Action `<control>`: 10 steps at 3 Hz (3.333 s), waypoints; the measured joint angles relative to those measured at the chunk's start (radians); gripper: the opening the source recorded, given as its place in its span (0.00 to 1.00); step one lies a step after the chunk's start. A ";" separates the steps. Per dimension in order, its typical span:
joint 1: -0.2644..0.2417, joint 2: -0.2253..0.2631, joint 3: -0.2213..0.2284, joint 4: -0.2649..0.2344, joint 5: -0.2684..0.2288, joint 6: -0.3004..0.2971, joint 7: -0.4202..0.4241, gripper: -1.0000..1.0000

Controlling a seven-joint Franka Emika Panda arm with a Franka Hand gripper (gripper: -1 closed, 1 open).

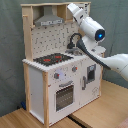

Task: Play with the kitchen

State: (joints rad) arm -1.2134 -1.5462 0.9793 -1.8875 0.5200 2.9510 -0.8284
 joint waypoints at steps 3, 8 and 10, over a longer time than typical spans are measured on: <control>-0.037 0.004 -0.018 0.094 -0.109 -0.194 0.273 1.00; -0.087 0.021 0.002 0.239 -0.364 -0.505 0.690 1.00; -0.131 0.036 0.010 0.310 -0.414 -0.645 0.802 1.00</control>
State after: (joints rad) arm -1.3444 -1.5106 0.9894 -1.5779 0.1064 2.3065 -0.0260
